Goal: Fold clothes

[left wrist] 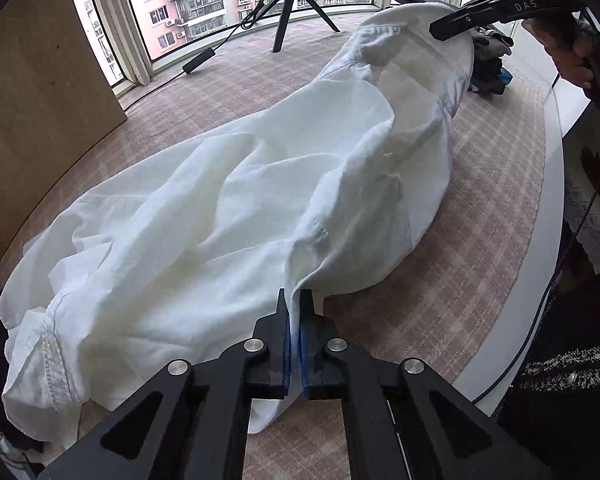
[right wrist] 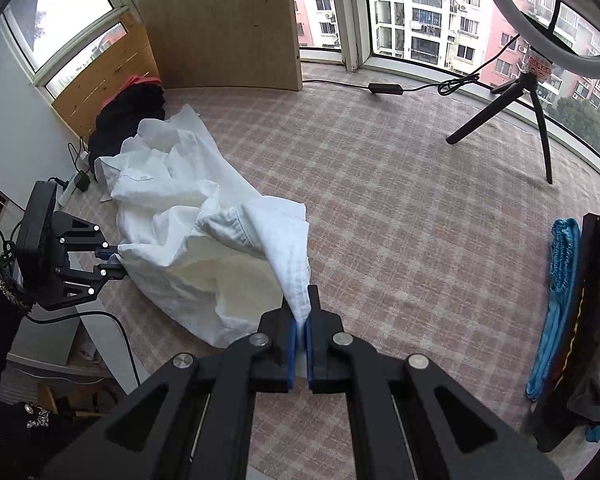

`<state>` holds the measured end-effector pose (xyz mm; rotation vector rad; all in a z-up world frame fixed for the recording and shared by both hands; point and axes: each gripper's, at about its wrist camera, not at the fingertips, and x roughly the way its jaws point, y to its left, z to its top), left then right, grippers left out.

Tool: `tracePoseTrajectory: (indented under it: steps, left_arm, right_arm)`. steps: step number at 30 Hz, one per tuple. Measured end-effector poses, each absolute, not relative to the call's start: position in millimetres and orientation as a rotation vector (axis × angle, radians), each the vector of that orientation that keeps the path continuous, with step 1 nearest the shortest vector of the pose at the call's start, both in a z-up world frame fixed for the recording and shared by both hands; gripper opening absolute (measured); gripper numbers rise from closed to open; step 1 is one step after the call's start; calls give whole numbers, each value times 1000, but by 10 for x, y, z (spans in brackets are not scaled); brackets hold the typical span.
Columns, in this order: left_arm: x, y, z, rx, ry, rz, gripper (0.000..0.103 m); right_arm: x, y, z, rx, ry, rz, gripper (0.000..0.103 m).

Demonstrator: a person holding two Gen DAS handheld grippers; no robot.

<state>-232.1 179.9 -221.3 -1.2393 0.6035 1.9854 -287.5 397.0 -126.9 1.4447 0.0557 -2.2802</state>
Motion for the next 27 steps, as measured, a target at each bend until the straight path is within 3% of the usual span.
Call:
tracePoseTrajectory:
  steps: [4,7,8,12,14,15,16,17,21,27]
  left_arm:
    - [-2315,1792,-2187,-1249,616,1984,2]
    - [-2309,1786,-2171,-1256,625,1983,2]
    - [-2305,1788,-2189,-1262,627,1981,3]
    - [-2317,1775,-2278,-1293,639,1979,3]
    - [-2329,1762,-2327,-1309,652,1981,3]
    - [-2336,1756,-2344,-1317,660,1982,3]
    - [-2346,1758,-2295,-1315,680,1993,2]
    - [-2362,1763,-2131,-1275,722,2033,2]
    - [-2493,1717,-1192,-1073,842,2226,2]
    - [-2398,1405,889,-634,869,2476,2]
  right_arm:
    - [-2907,3997,-1440,1455,59,-2245,7]
    - [-2968,3995,-1683,1489,87,-2195,28]
    - [-2997,3989,-1760,1500,95,-2181,30]
    - [-3162,3978,-1962,1542,80,-2142,32]
    - [-3246,3995,-1999,1535,28,-2118,31]
    - [-3282,4000,-2002,1545,18,-2131,25]
    - [-3321,4005,-2000,1573,22,-2164,2]
    - [-3346,4011,-1929,1571,17,-2197,3]
    - [-3314,3982,-936,1336,47,-2381,2]
    - [-2831,3637,1701,758,256,-2660,2]
